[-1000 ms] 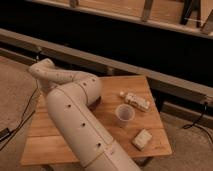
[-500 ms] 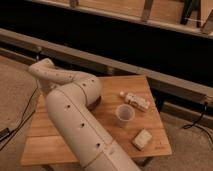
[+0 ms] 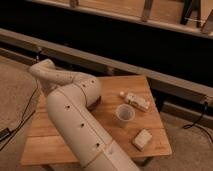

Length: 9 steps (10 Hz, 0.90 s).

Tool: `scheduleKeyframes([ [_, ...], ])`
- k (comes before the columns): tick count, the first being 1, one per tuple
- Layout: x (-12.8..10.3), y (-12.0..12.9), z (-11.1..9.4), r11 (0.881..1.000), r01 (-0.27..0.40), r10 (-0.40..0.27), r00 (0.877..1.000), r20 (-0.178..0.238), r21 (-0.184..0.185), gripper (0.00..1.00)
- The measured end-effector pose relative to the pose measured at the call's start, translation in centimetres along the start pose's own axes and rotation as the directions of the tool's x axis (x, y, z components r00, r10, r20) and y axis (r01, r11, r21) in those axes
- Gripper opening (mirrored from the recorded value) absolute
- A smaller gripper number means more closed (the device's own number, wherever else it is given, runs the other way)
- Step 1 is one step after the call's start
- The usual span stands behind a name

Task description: Drag the pepper across the table

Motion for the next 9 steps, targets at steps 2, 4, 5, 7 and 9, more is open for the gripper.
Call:
scheduleKeyframes([
  [2, 0.0, 0.0, 0.1, 1.0, 0.002, -0.002, 1.0, 0.0, 0.0, 0.06],
  [4, 0.1, 0.1, 0.2, 1.0, 0.009, -0.009, 1.0, -0.001, 0.001, 0.06],
  [5, 0.2, 0.2, 0.2, 1.0, 0.016, -0.016, 1.0, -0.001, 0.004, 0.06],
  [7, 0.9, 0.8, 0.2, 0.999, 0.047, -0.047, 0.999, 0.001, 0.012, 0.06],
  [9, 1.9, 1.9, 0.0, 0.996, 0.086, -0.086, 0.996, 0.004, 0.016, 0.06],
])
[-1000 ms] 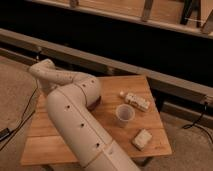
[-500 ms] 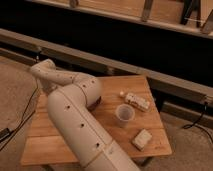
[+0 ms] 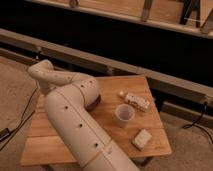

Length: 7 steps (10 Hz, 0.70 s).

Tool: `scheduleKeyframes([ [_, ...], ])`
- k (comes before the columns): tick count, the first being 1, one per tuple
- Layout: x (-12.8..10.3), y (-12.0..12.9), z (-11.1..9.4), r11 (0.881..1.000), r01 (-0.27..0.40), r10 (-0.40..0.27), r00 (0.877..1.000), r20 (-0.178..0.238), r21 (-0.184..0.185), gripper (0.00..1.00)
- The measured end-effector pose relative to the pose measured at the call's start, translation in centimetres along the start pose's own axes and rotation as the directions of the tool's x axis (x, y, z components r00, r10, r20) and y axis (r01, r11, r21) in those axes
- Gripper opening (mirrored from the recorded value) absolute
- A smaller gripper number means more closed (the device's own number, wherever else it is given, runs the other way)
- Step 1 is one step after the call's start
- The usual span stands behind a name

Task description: Drag the pepper across the table

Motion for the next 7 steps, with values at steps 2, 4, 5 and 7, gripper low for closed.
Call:
scheduleKeyframes([
  [2, 1.3, 1.5, -0.3, 0.998, 0.056, -0.056, 0.998, 0.005, 0.012, 0.06],
  [4, 2.8, 2.9, -0.3, 0.994, 0.111, -0.111, 0.994, 0.003, 0.023, 0.06],
  [5, 3.3, 3.3, -0.3, 0.991, 0.129, -0.129, 0.992, -0.001, 0.026, 0.06],
  [7, 4.5, 4.4, 0.1, 0.983, 0.18, -0.179, 0.984, -0.017, 0.037, 0.06],
])
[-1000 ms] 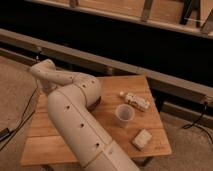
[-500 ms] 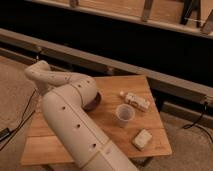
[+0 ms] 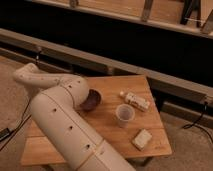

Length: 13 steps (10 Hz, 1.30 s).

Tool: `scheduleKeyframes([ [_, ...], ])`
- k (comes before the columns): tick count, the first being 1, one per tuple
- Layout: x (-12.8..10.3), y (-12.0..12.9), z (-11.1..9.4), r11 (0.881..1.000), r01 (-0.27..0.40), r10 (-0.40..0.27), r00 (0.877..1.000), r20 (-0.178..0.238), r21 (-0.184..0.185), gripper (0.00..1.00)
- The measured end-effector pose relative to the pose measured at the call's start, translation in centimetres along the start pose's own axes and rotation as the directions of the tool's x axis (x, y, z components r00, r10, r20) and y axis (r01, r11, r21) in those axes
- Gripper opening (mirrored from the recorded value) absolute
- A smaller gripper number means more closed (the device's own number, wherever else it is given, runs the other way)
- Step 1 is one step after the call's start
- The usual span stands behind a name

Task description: Drag the pepper across the table

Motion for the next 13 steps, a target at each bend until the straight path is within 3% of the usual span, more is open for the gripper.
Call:
scheduleKeyframes([
  [7, 2.6, 4.6, 1.3, 0.986, 0.157, -0.156, 0.987, -0.027, 0.056, 0.06],
  [11, 3.2, 6.5, 1.5, 0.976, 0.21, -0.209, 0.978, -0.025, 0.051, 0.06],
  [12, 3.4, 6.8, 1.5, 0.974, 0.222, -0.221, 0.975, -0.029, 0.052, 0.08],
  [13, 3.6, 7.4, 1.4, 0.968, 0.246, -0.245, 0.969, -0.029, 0.05, 0.18],
])
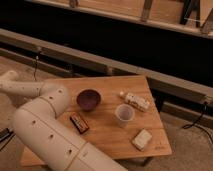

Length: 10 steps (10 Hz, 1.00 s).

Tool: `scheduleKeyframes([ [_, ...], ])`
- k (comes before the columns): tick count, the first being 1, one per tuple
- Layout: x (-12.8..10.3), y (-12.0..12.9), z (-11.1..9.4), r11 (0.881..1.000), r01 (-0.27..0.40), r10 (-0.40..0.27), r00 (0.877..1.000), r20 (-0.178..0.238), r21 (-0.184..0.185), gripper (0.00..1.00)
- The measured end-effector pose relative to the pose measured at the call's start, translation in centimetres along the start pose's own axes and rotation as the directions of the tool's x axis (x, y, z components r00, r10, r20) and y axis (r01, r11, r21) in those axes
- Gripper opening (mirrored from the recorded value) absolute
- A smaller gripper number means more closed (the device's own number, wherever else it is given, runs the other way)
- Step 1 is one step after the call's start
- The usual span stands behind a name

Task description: Drag the pepper across the table

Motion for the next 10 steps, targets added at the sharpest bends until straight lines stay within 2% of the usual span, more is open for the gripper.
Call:
scheduleKeyframes([
  [6, -0.03, 0.68, -0.17, 0.998, 0.058, -0.058, 0.998, 0.002, -0.005, 0.78],
  [10, 0.09, 0.85, -0.18, 0.998, 0.063, -0.063, 0.998, -0.003, -0.011, 0.8],
])
